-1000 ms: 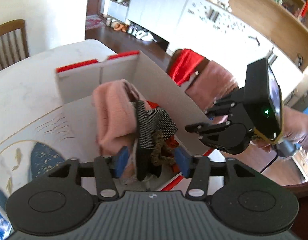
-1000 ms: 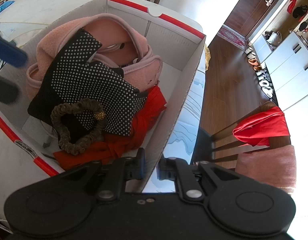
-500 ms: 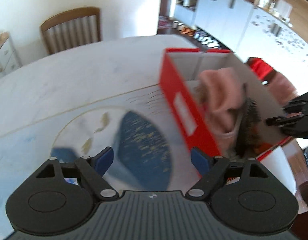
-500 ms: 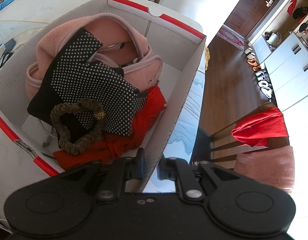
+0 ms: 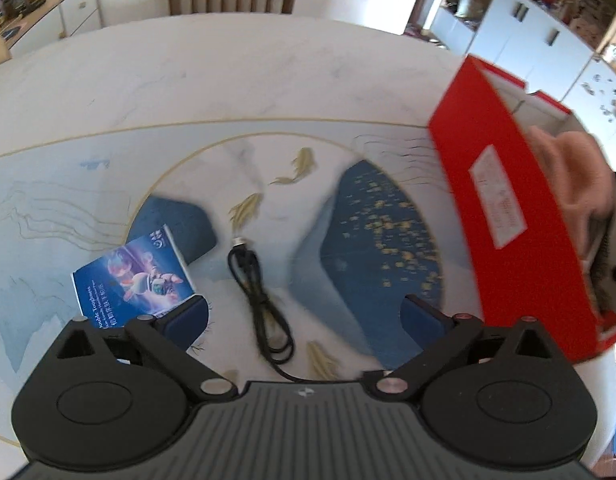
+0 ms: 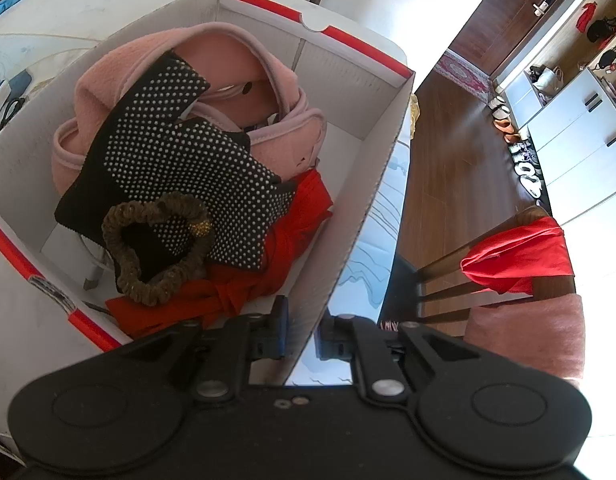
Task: Organize objects
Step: 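Move the left gripper to the black cable and grasp it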
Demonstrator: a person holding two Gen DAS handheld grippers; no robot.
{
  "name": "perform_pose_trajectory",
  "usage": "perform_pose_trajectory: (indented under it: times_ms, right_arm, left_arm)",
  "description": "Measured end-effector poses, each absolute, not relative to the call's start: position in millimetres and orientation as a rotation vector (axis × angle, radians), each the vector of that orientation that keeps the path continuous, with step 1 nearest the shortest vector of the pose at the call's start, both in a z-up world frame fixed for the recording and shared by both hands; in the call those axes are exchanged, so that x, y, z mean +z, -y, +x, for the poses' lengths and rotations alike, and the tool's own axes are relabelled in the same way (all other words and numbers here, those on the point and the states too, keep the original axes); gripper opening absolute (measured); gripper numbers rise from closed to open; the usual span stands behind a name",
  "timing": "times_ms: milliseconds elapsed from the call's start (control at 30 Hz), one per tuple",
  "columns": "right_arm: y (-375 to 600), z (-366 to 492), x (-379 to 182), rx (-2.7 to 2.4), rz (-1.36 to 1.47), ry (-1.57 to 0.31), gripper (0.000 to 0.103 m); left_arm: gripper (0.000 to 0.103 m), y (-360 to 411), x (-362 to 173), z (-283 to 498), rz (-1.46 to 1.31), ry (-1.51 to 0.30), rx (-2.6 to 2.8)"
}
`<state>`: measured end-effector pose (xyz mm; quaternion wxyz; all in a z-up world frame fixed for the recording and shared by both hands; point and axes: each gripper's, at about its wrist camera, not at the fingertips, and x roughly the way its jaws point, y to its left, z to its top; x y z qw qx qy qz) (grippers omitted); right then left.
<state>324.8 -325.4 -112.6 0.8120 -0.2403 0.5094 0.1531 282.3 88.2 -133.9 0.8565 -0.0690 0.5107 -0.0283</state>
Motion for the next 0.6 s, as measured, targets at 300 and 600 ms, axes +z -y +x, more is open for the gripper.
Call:
perform_pose_trajectory:
  times_ms: [300, 600]
  right_arm:
    - [323, 324, -112, 0.324, -0.518, -1.091, 0.012]
    - [322, 324, -112, 0.324, -0.519, -1.091, 0.012]
  left_arm:
    - [0.103, -87, -154, 299, -0.152, -1.083, -0.018]
    - [0.102, -92, -164, 312, -0.121, -1.088, 0.039]
